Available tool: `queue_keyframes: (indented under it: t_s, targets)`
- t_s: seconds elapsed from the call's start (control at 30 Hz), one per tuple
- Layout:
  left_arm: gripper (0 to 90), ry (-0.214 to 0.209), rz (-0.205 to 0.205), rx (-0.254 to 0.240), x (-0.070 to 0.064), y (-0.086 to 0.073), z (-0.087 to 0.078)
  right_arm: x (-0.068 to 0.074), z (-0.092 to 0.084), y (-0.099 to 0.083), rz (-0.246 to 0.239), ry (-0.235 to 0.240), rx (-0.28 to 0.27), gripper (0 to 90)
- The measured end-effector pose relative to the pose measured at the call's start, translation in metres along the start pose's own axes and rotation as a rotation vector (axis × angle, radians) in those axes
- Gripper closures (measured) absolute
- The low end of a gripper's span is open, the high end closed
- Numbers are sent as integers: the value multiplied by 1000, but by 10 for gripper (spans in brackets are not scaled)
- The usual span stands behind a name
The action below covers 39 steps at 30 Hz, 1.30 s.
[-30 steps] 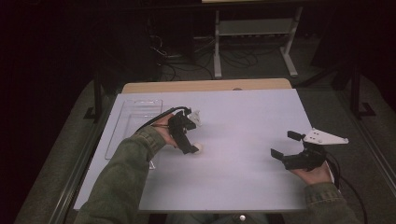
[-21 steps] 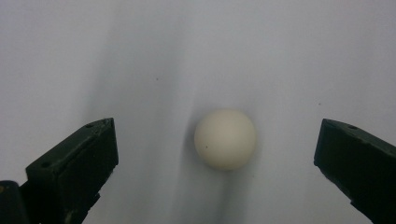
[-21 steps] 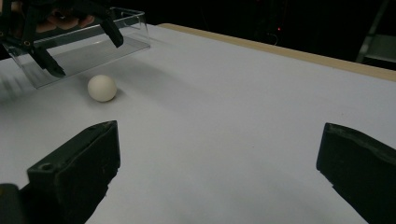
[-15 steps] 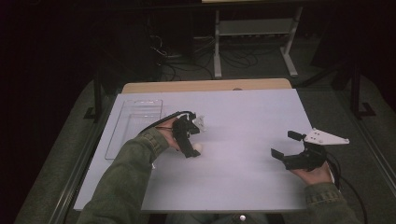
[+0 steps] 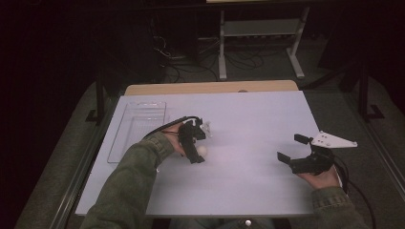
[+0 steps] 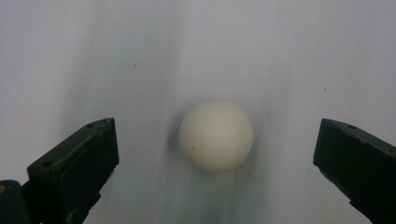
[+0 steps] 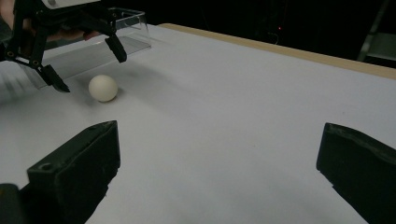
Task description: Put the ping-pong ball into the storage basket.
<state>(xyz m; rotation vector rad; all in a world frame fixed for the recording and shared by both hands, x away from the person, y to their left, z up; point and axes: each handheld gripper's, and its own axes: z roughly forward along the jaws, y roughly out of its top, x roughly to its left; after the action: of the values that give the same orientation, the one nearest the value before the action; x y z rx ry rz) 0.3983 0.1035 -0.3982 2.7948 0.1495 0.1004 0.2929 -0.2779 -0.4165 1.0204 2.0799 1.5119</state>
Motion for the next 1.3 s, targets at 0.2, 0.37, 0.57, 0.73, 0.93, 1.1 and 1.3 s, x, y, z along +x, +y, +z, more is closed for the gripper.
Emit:
queue_keyframes:
  t_s: [0.2,0.37,0.57,0.73,0.93,1.1,1.3]
  targets:
    - [10,-17,4,21,-1,1,5,0,-1,0,3,1,-4,0]
    - [54,-21,12,36,-1,1,9,0,-1,0,5,1,-3,0]
    - [139,-40,9,38,0,2,12,-1,-1,0,6,1,-6,0]
    - [190,-50,18,48,-1,2,13,-1,-2,0,8,1,-6,0]
    - [250,-53,11,53,0,1,12,-1,-2,0,10,6,-9,0]
    - [326,-39,10,72,1,0,12,-1,-2,0,12,4,-9,0]
    - [357,-45,14,68,2,1,13,-1,-2,0,13,5,-6,0]
